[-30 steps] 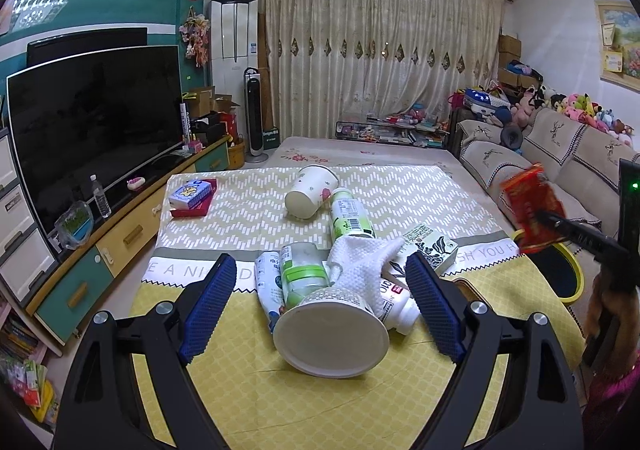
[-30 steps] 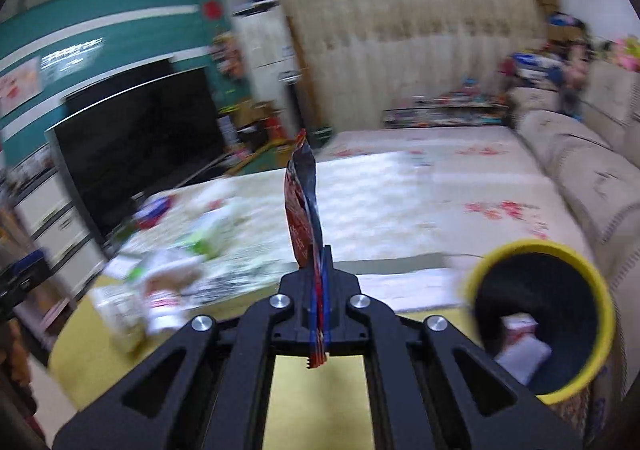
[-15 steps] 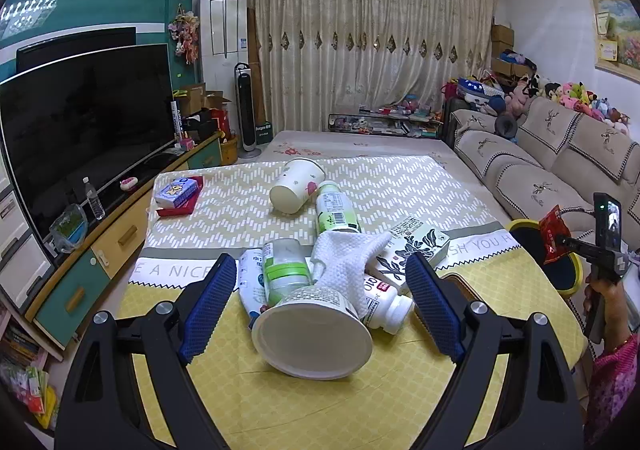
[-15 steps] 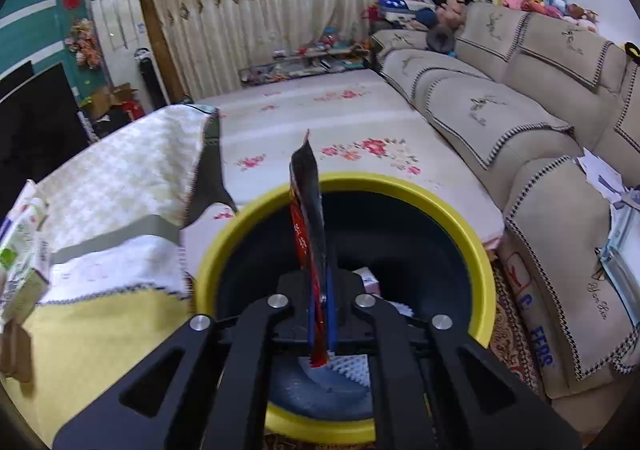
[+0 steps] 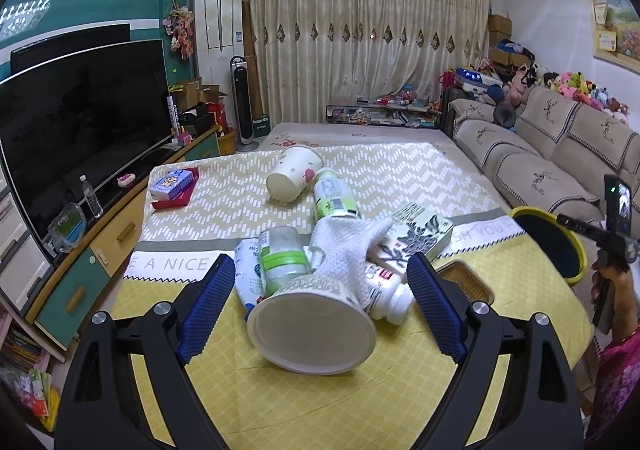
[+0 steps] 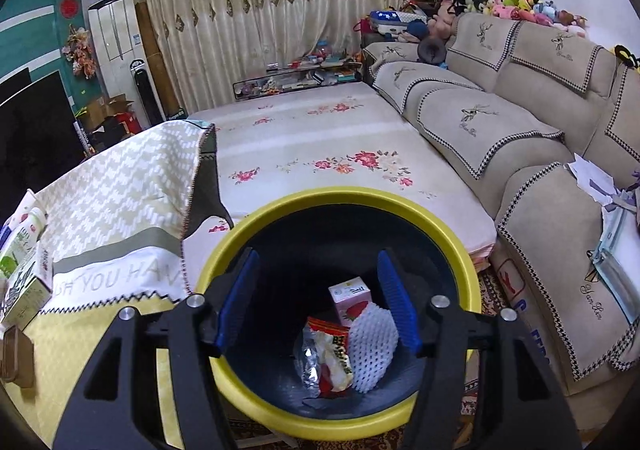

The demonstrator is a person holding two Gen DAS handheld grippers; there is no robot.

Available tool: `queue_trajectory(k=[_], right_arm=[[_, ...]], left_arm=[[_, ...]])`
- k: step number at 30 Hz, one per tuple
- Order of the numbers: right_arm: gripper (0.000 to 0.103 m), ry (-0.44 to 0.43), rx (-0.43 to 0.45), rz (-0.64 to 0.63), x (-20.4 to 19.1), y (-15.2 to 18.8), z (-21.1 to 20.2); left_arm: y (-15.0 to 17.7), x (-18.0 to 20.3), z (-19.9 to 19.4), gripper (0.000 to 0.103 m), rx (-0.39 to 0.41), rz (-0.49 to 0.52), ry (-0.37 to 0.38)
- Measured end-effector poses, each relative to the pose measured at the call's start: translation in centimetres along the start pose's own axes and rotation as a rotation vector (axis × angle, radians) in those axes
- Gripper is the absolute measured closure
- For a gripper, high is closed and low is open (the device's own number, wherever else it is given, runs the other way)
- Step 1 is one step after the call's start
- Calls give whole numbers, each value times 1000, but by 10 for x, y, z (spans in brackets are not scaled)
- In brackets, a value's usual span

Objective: Collect trash
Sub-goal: 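Carry the snack bag over the bin and open the right tool, then grasp the rim of the upturned white plastic bowl with the left tool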

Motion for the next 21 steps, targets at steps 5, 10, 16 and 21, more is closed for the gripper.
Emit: queue_trajectory(k=[5,10,16,21], right_arm=[[44,-24,3,-12,-11,-2,-9],[44,-47,8,-19,-20,-3,-14],[44,-66,10,-32,-25,-4,-20],[44,-73,4,-36,-29,-4,-20]], left_arm=[[13,-9,1,20,-20,16,-14],[27,-21,15,38,-58,6,-15],[40,-36,41,50,-128,-11,31],[47,-42,56,63,-165,-9,33]])
Point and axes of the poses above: each gripper's, at about its wrist camera, not at the fingertips, and z roughly the way its jaws point, x to its right, y to its underside, the point moved 2 cm from there along z, roughly the way its jaws point, and after that the axes turned 5 degrees about x, right-handed, at the moved point
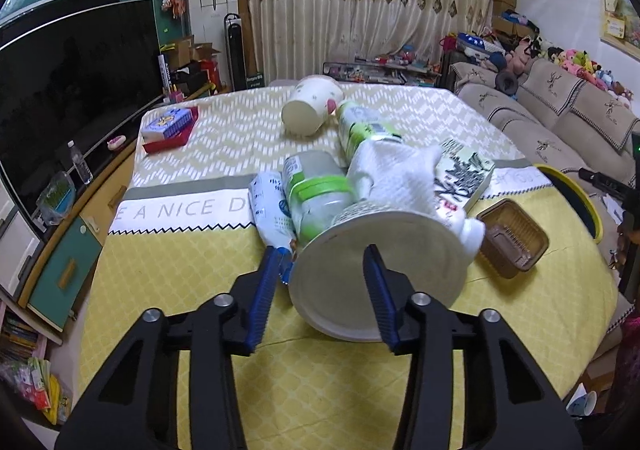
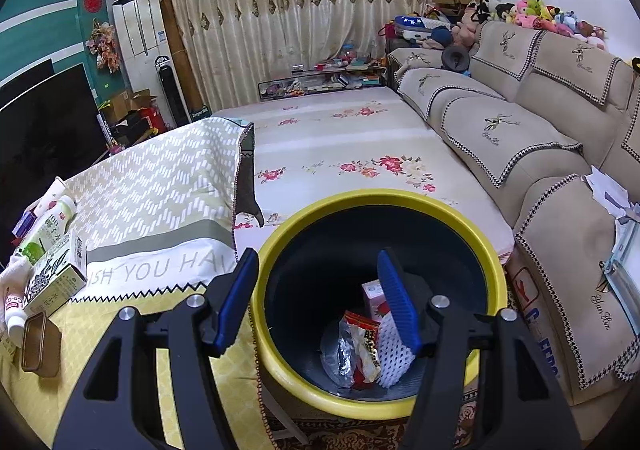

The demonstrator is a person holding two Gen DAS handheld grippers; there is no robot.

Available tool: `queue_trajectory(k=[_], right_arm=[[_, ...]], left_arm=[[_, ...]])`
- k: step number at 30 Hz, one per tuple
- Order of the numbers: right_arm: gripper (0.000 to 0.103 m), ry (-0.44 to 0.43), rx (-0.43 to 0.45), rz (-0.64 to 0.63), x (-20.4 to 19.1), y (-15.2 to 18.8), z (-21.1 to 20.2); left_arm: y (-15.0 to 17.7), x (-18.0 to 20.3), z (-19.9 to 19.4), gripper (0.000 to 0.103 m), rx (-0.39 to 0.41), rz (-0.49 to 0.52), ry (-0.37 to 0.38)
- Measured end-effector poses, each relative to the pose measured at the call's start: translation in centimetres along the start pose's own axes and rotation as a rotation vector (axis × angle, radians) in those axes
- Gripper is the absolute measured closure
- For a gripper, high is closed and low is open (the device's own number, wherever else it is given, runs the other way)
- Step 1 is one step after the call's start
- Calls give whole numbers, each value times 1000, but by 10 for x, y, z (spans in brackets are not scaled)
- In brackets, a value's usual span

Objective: Collect trash
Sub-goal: 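Grasp the rim of the upturned white plastic bowl with the left tool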

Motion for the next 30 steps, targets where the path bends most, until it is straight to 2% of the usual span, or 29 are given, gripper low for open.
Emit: queue_trajectory(k=[3,6,8,10,16,21,30], right_arm=[[44,-5,-3,-1,-1,1,1],[44,-7,-7,-3,-1,1,2],[44,-10,-8,-2,-2,1,3],[44,-13,-10,-2,-2,1,3],[44,-15,0,3,-2,2,1],[44,-16,11,13,2,1,-4],[44,-15,29,44,17,1,-13]], left_arm=[[0,3,4,68,-1,14,-15],[-1,5,4,78,3,24,-21],[-1,6,4,91,4,19,-29],[0,5,3,94,4,12,-19],[-5,14,-20,97,51,45,-45],[-23,28,-53,97,125,69,-55],[-62,66,-91,97,222,87,61]])
Point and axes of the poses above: each gripper's, at about its wrist camera, not at the fingertips, and z roughly the way its jaws point, x to its right, y to its underside, the point moved 2 cm from there along z, roughly the way its jaws point, and after that the axes turned 5 degrees about x, right-handed, at the moved point
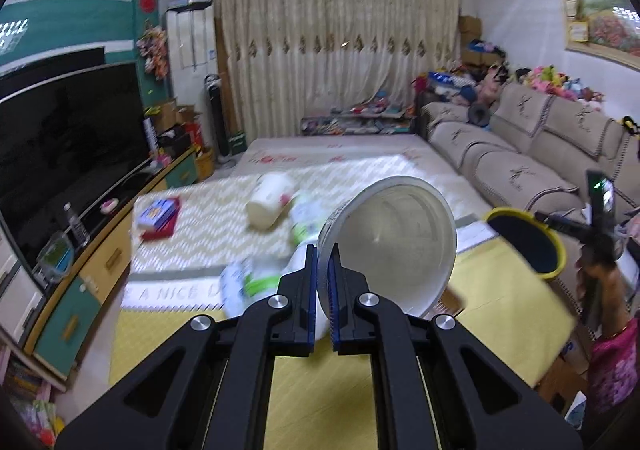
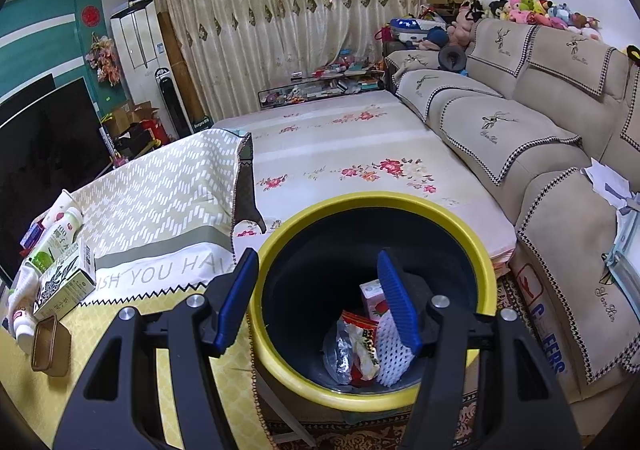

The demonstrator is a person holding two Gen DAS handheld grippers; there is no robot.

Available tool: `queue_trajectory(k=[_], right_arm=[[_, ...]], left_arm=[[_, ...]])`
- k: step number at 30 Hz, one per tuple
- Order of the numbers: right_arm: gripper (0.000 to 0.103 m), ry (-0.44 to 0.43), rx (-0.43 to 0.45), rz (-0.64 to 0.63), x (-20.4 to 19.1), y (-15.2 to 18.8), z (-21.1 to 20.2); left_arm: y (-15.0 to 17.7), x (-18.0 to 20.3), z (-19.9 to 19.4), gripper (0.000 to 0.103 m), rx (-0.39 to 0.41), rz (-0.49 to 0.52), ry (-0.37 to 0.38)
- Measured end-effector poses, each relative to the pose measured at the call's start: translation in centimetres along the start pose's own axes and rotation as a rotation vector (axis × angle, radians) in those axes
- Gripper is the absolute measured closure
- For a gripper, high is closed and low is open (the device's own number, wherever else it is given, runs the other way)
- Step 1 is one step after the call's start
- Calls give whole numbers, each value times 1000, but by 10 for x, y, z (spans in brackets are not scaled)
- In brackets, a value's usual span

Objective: Collect trash
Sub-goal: 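Grasp the rim of the upturned white plastic bowl with the left tool, then carry the white bowl over the bin and open the left tool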

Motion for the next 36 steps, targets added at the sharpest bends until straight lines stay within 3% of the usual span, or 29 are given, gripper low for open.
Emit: queue_trajectory(k=[7,16,22,30,32,34,36], right_arm=[[44,45,36,32,24,-2,-13],[44,147,80,81,80,-1,-38],[44,191,88,133,115,6,-44],[40,220,74,176,144,12,-39],[39,221,74,178,144,12,-39],[39,219,73,178,144,12,-37],[39,217,70,175,142,13,-36]], left_arm=[[-36,67,22,97,36,98,124],[-53,204,97,97,-25,198,376],[-45,297,150,97,-93,288,475],[-28,370,212,97,-172,340,483],[-27,378,224,92,-186,337,470],[-24,374,229,80,-191,325,460],[-25,366,226,78,-191,303,460]])
Point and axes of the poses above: each gripper's, at about its wrist camera, not at the fingertips, and z roughly the way its jaws point, x to its right, y to its underside, the point moved 2 cm from there along z, roughly the way its jaws point, and after that the axes turned 5 degrees about x, right-handed, at the moved point
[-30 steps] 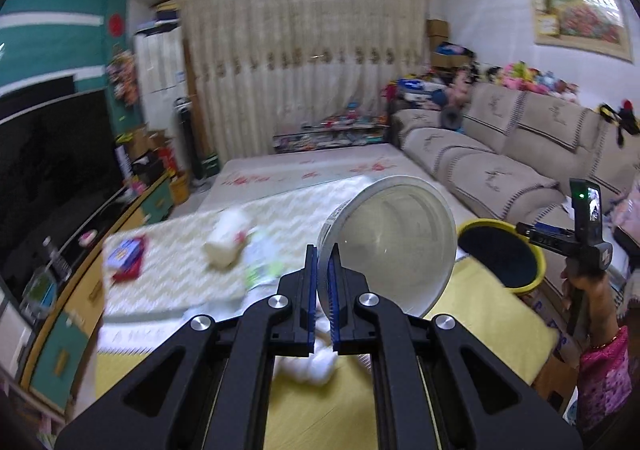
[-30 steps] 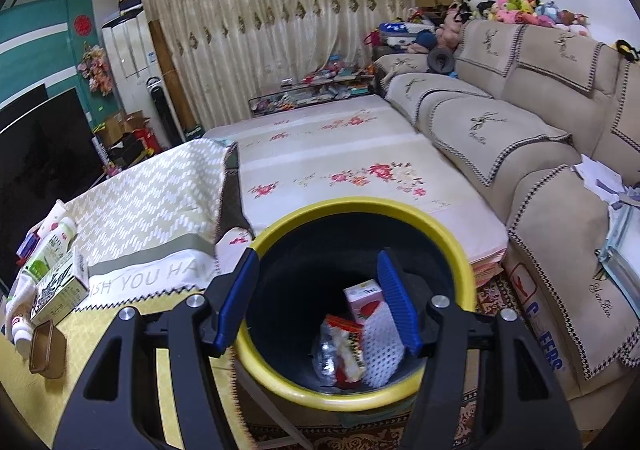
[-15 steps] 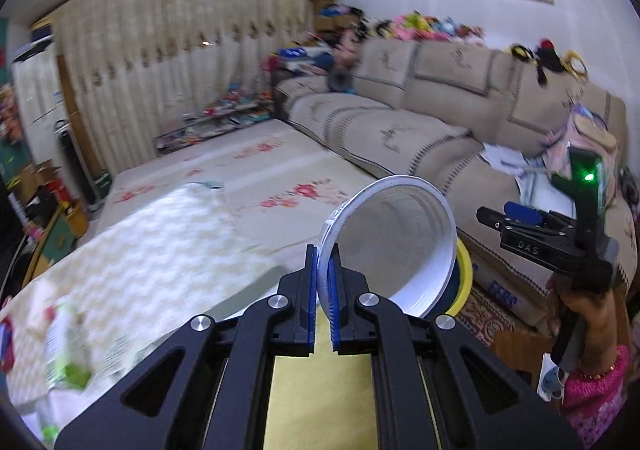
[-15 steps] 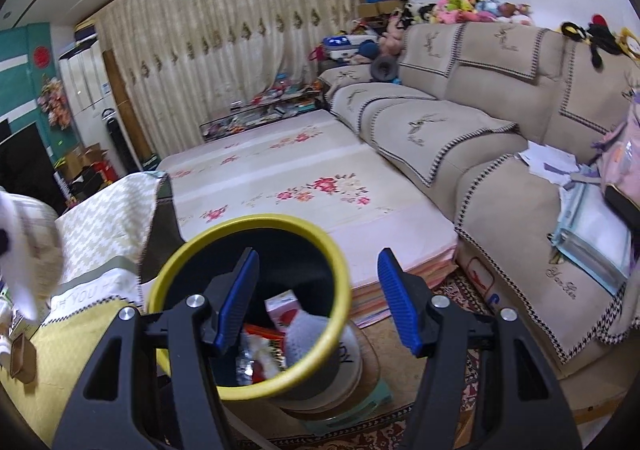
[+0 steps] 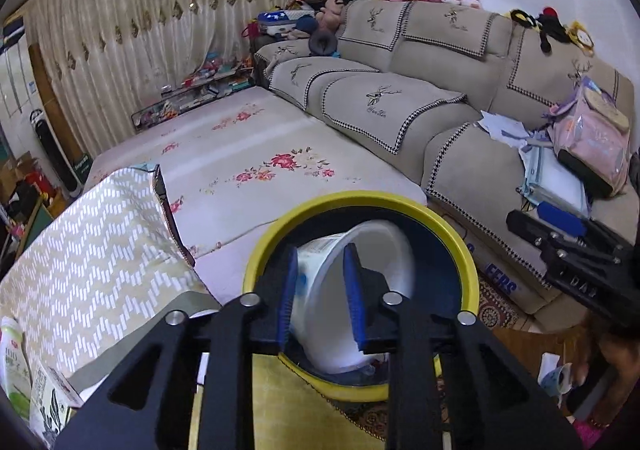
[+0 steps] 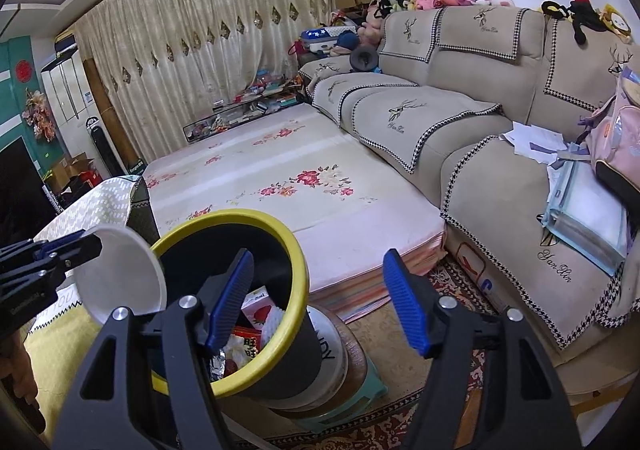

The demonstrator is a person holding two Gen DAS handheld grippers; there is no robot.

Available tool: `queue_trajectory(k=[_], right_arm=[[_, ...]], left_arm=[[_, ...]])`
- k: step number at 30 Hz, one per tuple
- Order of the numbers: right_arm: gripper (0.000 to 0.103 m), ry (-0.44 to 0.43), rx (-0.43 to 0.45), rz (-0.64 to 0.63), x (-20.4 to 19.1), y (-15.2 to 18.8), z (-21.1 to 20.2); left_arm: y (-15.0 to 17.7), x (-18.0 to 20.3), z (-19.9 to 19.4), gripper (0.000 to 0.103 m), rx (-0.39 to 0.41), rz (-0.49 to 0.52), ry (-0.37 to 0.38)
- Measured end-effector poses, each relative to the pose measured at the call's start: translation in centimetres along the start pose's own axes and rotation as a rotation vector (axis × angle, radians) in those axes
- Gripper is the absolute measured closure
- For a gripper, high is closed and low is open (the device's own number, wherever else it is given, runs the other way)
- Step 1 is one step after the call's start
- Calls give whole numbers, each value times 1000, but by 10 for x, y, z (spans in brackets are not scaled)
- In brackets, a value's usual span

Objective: Collect trash
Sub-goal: 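Carry the white bowl over the bin and open the left tool, then grasp the edge of the brown plastic tray with the right tool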

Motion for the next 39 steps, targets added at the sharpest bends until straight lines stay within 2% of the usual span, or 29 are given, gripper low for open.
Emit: queue_trajectory(k=[4,9,12,19,22,25,28,36,39], right_arm=[[39,-8,-7,-5,-4,2,2],[38,-25,-11,-22,-15,2,2],[36,-36,-12,-40,-26,2,-1],[35,-101,-21,-106,-66,6,-5],[35,-142,-31,-144,-92,11,-7],[35,-196,-42,-192,-123,19,-13],[35,-260,-55,-245,-159,29,-24],[35,-507,-59,-382,-258,64,-80],[35,-549,-65,-430,-286,77,-93]], left_arm=[[5,-13,-37,76,56,8,-29],[7,-32,-86,72,101,-62,-5],[15,-52,-125,63,148,-108,-26],[59,-110,-208,50,190,-188,-191],[89,-143,-246,41,194,-249,-298],[119,-170,-277,34,187,-297,-398],[145,-192,-306,32,193,-363,-454],[183,-219,-348,28,226,-430,-532],[187,-216,-355,27,236,-425,-549]])
Point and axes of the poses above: each gripper's, at about its wrist camera, not at the fingertips, and z roughly the way its jaws point, x to its right, y to its underside, the point moved 2 cm from there along z, roughly the way its jaws point, and after that the axes turned 5 degrees about x, right-handed, at the moved point
